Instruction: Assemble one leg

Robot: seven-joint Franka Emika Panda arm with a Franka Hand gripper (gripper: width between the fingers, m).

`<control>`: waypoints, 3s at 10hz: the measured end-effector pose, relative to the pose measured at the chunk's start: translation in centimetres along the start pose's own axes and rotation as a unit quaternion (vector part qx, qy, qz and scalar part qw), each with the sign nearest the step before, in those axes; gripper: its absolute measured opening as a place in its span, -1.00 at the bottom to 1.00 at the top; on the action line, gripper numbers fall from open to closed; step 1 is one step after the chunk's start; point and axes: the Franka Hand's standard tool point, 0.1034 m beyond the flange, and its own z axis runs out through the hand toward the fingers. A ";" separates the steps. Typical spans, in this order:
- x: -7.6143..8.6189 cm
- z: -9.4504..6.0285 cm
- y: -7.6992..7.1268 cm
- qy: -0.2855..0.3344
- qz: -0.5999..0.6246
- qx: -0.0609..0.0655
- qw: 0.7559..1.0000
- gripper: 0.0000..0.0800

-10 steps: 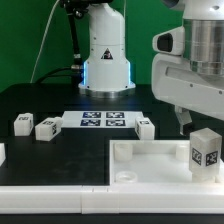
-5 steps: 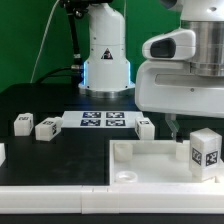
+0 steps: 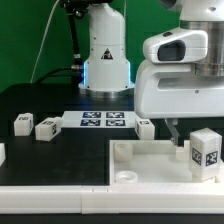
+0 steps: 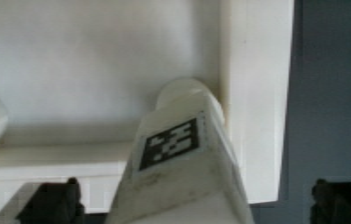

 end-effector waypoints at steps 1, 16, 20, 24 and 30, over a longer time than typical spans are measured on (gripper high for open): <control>0.1 0.0 0.1 0.001 -0.031 -0.001 1.000 0.62; -0.2 0.2 -0.1 0.013 0.485 0.013 0.874 -0.27; -0.3 0.2 -0.1 0.008 0.622 0.017 0.783 -0.27; -0.3 0.5 -0.3 0.009 0.574 0.016 0.818 0.10; -0.3 0.5 -0.5 0.016 0.286 0.012 0.958 0.62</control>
Offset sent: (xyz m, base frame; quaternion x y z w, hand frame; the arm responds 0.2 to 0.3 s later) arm 0.0000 0.0000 0.0000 0.0000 0.0000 0.0000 1.0000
